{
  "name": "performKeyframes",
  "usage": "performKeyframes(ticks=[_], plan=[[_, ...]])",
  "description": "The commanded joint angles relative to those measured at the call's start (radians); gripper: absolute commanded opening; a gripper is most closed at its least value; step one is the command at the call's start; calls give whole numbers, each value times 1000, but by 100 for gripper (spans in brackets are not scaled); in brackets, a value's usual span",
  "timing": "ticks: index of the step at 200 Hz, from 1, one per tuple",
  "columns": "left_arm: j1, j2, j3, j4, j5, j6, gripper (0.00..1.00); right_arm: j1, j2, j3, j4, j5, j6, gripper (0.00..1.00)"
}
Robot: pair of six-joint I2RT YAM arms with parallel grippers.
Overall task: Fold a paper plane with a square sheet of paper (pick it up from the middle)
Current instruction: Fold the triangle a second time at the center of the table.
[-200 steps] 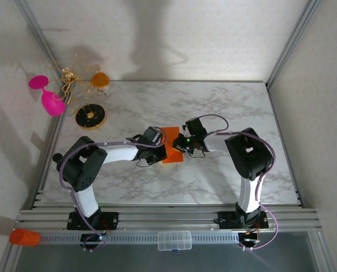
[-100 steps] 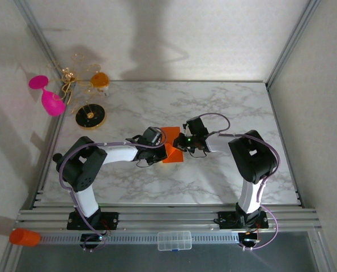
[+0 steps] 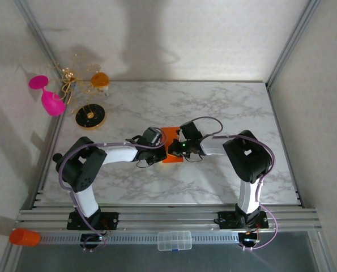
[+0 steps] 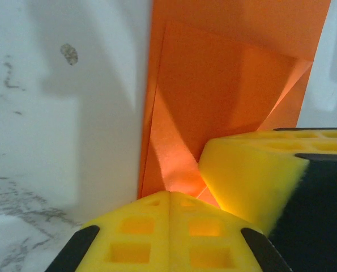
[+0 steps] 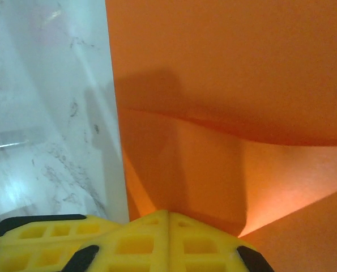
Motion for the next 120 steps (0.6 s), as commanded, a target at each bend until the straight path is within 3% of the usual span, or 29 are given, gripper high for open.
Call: performKeyframes(ticks=[1, 59, 120], plan=[[1, -18, -31, -62, -41, -13, 0, 4, 46, 8, -72, 37, -8, 2], [2, -92, -27, 35, 18, -17, 3, 4, 55, 8, -85, 43, -3, 2], [1, -45, -69, 20, -16, -26, 3, 3, 50, 9, -80, 38, 0, 1]])
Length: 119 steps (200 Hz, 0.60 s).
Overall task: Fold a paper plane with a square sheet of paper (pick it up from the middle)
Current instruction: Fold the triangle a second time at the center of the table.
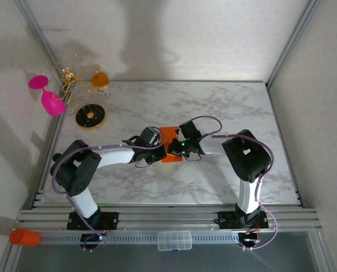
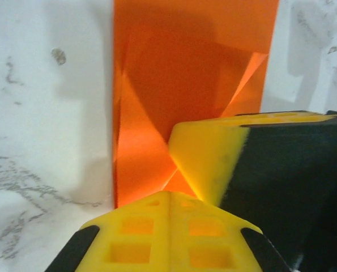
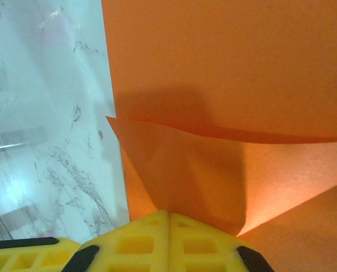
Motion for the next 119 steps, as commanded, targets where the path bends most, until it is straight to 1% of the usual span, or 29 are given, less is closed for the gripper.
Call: performKeyframes(ticks=[1, 27, 43, 61, 89, 119], plan=[[2, 19, -31, -9, -20, -19, 3, 2, 37, -9, -71, 42, 0, 1], [2, 37, -43, -16, -22, -23, 2, 2, 37, -7, -70, 39, 1, 1], [2, 46, -50, -38, -28, -20, 0, 0, 37, -3, -68, 38, -2, 1], [2, 45, -57, -67, -44, -19, 0, -6, 34, 11, -67, 38, -17, 1], [3, 39, -64, -95, -59, -9, 0, -44, 36, 46, -61, 59, -68, 2], [4, 42, -65, -97, -54, -3, 0, -95, 54, 84, -48, 49, -126, 2]])
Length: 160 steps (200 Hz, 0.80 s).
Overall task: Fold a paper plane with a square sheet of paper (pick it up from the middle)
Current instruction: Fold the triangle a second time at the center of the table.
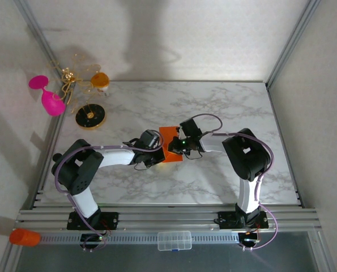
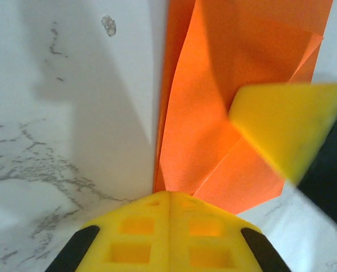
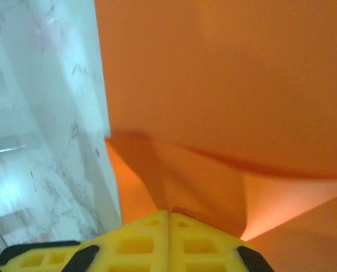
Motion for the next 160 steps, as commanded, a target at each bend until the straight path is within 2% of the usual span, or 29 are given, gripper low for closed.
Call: performKeyframes(ticks=[1, 49, 74, 125, 160], plan=[[4, 23, -35, -103, -43, 11, 0, -59, 34, 41, -19, 47, -74, 2], [5, 20, -29, -103, -38, 24, 0, -124, 73, 112, -58, 69, -150, 3], [7, 11, -18, -104, -35, 31, 0, -133, 31, 123, -66, 71, -173, 3], [7, 9, 6, -109, -33, 36, 0, -122, -39, 5, 10, -46, -121, 3], [7, 4, 20, -110, -30, 37, 0, -97, -18, -19, 16, -54, -111, 3]])
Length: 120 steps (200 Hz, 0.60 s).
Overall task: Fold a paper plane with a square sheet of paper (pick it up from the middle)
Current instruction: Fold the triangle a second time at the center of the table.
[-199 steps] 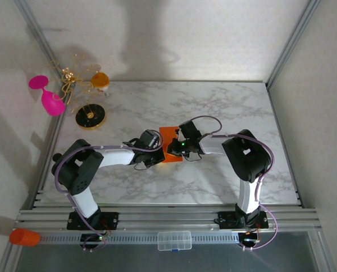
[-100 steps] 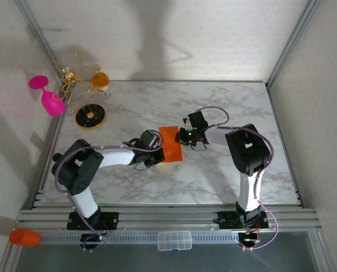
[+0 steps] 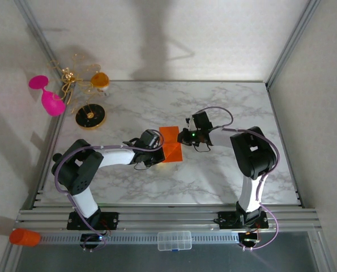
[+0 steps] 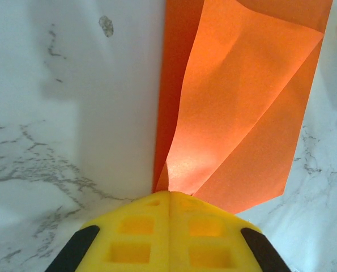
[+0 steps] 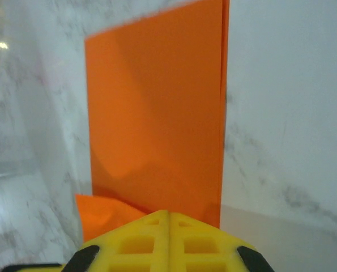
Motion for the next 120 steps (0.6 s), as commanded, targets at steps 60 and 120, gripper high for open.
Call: performKeyframes(ticks=[60, 120], plan=[[7, -10, 48, -91, -13, 30, 0, 24, 64, 27, -85, 69, 21, 3], [4, 12, 193, -29, 26, 36, 8, 30, 87, 3, -122, 110, 53, 3]])
